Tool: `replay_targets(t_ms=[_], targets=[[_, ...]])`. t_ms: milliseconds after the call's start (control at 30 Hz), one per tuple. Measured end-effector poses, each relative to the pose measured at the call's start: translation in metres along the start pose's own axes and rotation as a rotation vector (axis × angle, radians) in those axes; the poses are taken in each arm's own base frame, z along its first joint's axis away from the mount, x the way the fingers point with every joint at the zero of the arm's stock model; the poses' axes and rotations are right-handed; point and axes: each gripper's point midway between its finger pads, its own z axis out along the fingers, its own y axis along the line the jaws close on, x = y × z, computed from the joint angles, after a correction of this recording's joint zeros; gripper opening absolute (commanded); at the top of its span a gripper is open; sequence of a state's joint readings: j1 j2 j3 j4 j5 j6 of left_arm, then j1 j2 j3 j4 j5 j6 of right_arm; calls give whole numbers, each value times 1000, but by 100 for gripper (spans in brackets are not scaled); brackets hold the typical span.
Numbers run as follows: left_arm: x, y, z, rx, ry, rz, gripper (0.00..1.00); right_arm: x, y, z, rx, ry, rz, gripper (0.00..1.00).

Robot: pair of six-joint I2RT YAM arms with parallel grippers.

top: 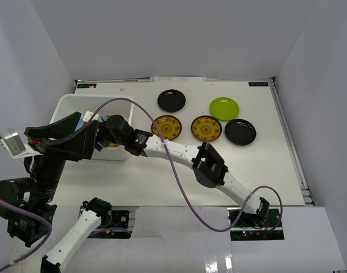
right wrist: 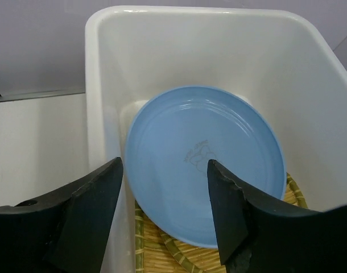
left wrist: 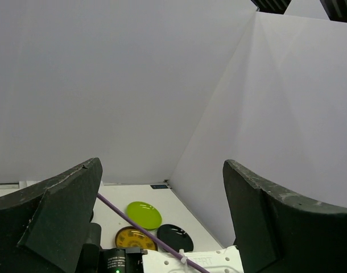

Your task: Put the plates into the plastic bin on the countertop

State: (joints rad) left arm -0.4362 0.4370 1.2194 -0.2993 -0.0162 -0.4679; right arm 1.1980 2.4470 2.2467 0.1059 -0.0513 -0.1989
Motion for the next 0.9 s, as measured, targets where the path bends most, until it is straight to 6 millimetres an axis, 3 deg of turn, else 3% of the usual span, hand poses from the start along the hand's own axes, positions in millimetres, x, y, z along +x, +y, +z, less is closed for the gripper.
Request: replay_targets(t_ms=[167, 267, 333, 400, 500, 533, 600, 700, 767, 800, 833, 867, 900], targets=[[3, 5, 5, -28, 4, -11, 98, -17, -4, -10, 5, -34, 77, 68], [9, 9, 10, -43, 23, -23, 98, -35, -9, -38, 20, -57, 148, 67], [16, 11, 15, -51, 44, -33, 98, -49, -17, -71, 51, -76, 201, 66], [29, 16, 23, -63, 79, -53, 98, -56, -31, -117, 106, -89, 268, 62], [72, 27, 37, -78, 185, -103, 93, -63, -79, -199, 261, -159, 398, 52], [91, 31, 41, -84, 233, -126, 91, -56, -100, -231, 336, -176, 454, 49], [135, 42, 51, -98, 337, -178, 87, -34, -145, -295, 503, -231, 566, 40], [207, 62, 53, -138, 498, -271, 81, 51, -199, -404, 844, -243, 734, 37], [256, 76, 43, -181, 606, -341, 80, 121, -205, -468, 1070, -179, 826, 37], [275, 81, 37, -202, 647, -370, 80, 145, -201, -490, 1149, -147, 856, 38], [295, 85, 29, -224, 689, -395, 80, 167, -198, -514, 1226, -124, 879, 40], [309, 86, 24, -237, 721, -411, 80, 183, -195, -535, 1284, -111, 903, 49], [323, 83, 19, -241, 753, -425, 80, 193, -194, -552, 1337, -117, 920, 52]])
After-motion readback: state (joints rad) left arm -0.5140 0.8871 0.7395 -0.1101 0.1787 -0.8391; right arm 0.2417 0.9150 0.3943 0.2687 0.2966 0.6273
